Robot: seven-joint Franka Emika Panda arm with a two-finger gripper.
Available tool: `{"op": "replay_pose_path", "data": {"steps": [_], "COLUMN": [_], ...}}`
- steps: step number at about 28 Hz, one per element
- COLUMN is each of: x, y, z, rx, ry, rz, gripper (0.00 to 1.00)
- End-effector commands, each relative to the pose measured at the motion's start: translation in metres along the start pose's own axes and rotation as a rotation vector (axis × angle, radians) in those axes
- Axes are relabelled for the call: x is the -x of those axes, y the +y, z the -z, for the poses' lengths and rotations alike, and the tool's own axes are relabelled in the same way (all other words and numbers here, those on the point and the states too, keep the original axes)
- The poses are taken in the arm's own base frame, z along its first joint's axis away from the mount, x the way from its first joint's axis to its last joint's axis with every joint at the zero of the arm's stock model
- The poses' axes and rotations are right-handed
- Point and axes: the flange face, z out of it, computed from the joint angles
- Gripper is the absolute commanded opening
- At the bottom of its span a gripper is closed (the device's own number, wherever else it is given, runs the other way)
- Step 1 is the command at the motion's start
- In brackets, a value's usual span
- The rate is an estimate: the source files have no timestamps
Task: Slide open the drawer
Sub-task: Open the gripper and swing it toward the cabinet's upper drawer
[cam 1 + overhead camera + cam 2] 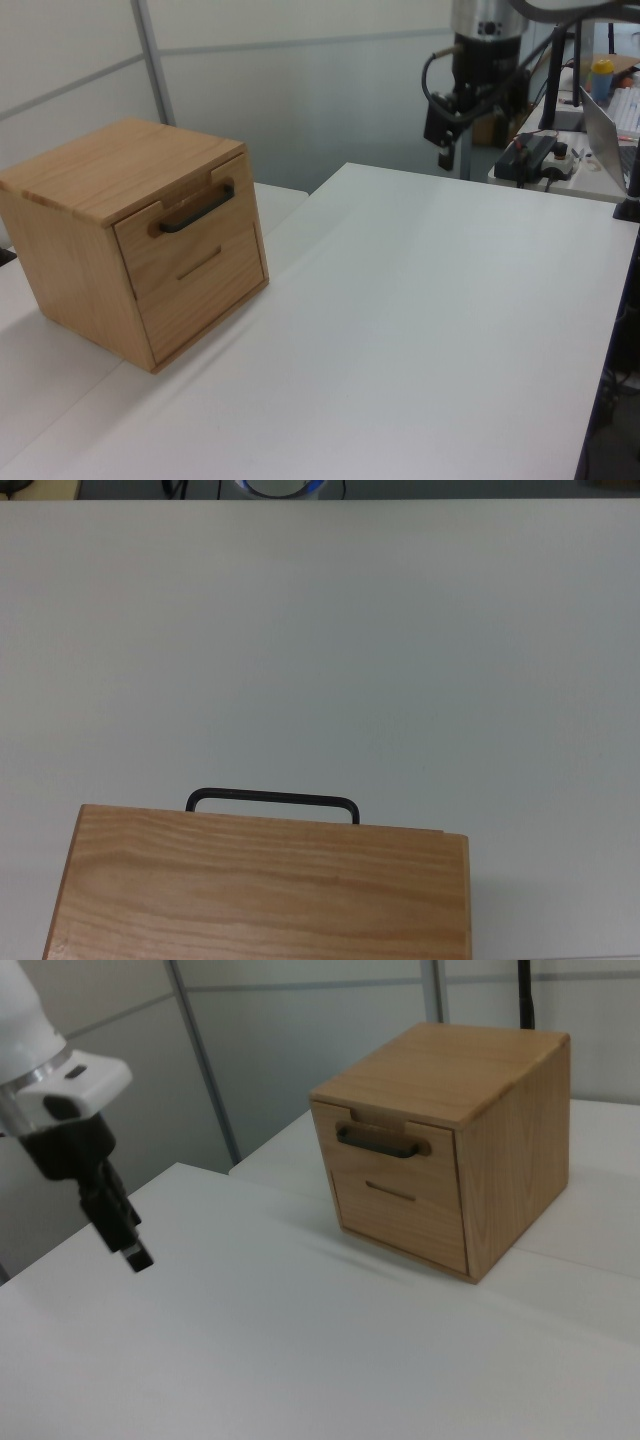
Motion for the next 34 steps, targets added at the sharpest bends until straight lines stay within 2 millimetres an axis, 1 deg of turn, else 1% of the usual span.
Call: {"op": "replay_pose_path", "data": {"steps": [1, 5, 9, 10, 14, 15, 16, 19, 20, 23, 24, 25, 29, 30, 34], "x": [0.028, 0.041, 0.041, 0.036, 0.021, 0.013, 0.01, -0.002, -0.008, -0.018, -0.022, -0.032, -0.054, -0.065, -0.085], "y": [0.002, 0.0, -0.01, -0.013, -0.021, -0.027, -0.029, -0.035, -0.039, -0.048, -0.051, -0.056, -0.067, -0.071, -0.081], "z": [-0.016, -0.027, -0.029, -0.03, -0.035, -0.038, -0.039, -0.042, -0.043, -0.046, -0.048, -0.055, -0.07, -0.076, -0.087], "rx": [-0.027, -0.037, -0.048, -0.059, -0.094, -0.114, -0.125, -0.153, -0.175, -0.215, -0.225, -0.245, -0.288, -0.32, -0.387], "ry": [-0.02, -0.044, -0.035, -0.021, 0.015, 0.03, 0.037, 0.052, 0.066, 0.091, 0.095, 0.1, 0.109, 0.122, 0.147], "rz": [-0.079, -0.132, -0.204, -0.263, -0.403, -0.483, -0.522, -0.615, -0.661, -0.732, -0.756, -0.798, -0.871, -0.905, -0.961], "gripper": [1.0, 1.0, 1.0, 1.0, 1.0, 1.0, 1.0, 1.0, 1.0, 1.0, 1.0, 1.0, 1.0, 1.0, 1.0]}}
